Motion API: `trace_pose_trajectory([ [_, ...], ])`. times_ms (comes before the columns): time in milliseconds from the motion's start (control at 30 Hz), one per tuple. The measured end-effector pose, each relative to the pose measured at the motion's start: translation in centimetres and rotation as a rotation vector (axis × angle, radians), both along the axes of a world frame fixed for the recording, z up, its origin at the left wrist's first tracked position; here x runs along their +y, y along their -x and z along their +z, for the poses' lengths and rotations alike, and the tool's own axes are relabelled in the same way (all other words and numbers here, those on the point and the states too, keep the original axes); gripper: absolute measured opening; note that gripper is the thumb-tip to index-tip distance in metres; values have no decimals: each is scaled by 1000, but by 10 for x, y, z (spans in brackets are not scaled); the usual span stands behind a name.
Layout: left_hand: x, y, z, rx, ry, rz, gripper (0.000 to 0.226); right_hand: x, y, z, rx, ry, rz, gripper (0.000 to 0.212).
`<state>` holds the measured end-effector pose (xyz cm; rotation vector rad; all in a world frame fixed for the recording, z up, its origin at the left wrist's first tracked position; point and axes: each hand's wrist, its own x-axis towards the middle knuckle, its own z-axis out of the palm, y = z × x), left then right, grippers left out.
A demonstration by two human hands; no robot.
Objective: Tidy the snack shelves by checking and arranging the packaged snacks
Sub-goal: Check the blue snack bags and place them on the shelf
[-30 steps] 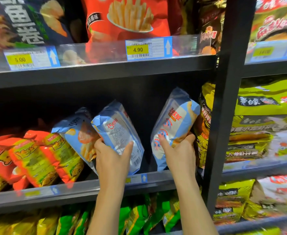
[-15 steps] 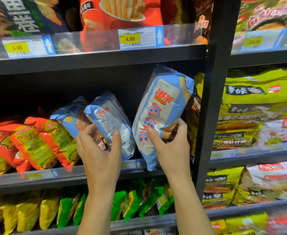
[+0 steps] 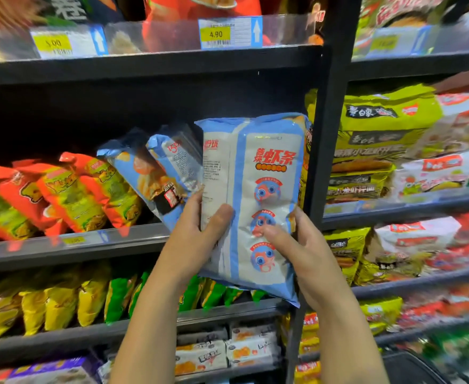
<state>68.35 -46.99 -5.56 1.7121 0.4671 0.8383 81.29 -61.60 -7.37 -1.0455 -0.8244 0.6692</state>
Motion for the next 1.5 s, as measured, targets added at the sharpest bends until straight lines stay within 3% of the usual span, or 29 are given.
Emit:
trace_pose_trajectory([
  [133,-17,32,-3,-31,180,-91,75,-13,28,0,33,38,49,40],
  [267,-28,60,-12,-32,193,-39,66,-26,55,-6,16,96,81,53],
  [400,-48,80,-22,-10,196,11,66,-33,84,-5,33,116,-32,66],
  [567,-70,96,-32,23,189,47,68,-32,107,-9,-4,147,-202,67],
  [733,-78,105,-28,108,170,38,73,-35,109,-17,60,112,-200,58],
  [833,-83,102,-22,91,273,-6,77,-40,97,-24,170,107,-156,55],
  [967,-80,90,-14,-37,604,-33,85,-51,70,-38,472,91,-59,61],
  [1167,-89,55,-12,-43,663,-48,78,-62,27,-63,574,44,26,101],
  [1267,-100,37,-14,35,598,-95,81,-67,12,-63,542,43,20,91],
  [1367,-117,18,-20,131,460,-142,68,-71,8,-53,417,98,-40,57],
  [1500,-121,2,-38,205,293,8,81,-77,10,-41,264,165,-24,38],
])
